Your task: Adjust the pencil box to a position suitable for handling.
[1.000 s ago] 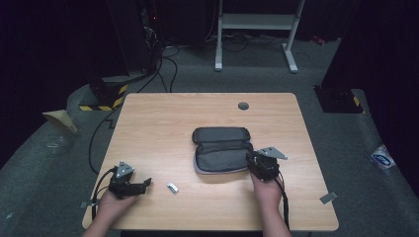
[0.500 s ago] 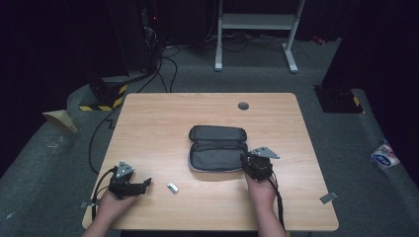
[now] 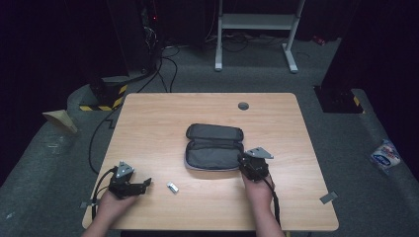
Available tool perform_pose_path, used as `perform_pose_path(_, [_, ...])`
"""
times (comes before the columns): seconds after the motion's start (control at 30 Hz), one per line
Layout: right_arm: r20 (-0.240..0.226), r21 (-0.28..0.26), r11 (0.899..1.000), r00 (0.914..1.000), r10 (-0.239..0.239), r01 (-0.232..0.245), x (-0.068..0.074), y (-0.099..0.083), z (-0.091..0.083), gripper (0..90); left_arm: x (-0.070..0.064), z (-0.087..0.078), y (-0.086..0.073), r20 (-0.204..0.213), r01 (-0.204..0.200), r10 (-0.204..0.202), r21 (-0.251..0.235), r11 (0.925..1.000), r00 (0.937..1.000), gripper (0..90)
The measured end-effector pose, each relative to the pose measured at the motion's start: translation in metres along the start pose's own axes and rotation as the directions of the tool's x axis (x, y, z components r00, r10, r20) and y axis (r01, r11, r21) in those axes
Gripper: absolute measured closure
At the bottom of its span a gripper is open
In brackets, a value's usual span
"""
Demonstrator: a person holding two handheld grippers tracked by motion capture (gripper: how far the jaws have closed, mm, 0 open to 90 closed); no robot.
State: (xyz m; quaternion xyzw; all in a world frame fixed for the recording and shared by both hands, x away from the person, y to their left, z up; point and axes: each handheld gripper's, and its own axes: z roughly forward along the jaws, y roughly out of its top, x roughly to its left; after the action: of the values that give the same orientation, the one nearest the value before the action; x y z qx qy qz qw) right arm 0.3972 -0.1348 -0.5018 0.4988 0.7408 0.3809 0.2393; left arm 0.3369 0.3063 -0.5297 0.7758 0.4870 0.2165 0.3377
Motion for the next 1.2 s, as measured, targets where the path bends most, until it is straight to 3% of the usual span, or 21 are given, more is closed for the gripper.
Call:
perform_pose_path(0.27, [0.004,0.006,1.0,1.0,0.001,-0.001,-0.009,-0.006,-0.002,77.4,0.0,0.0,0.0,0.0,0.0,0.0,0.0,1.0,1.0,15.0])
perform_pose_path(0.7, [-0.008,0.008,1.0,0.9997,-0.022,0.022,0.0,-0.003,0.001,79.6,0.0,0.0,0.0,0.0,0.002,-0.002,-0.001,1.0,1.0,15.1])
perform_pose_path(0.87, [-0.021,0.001,1.0,0.9997,-0.01,0.01,0.005,-0.001,0.0,75.7,0.0,0.0,0.0,0.0,0.0,0.0,-0.001,1.0,1.0,15.1])
perform_pose_path(1.2, [-0.037,-0.049,0.999,0.9992,0.015,-0.017,0.002,0.005,-0.01,52.7,0.0,0.0,0.0,0.001,0.001,-0.001,-0.001,1.0,1.0,15.1])
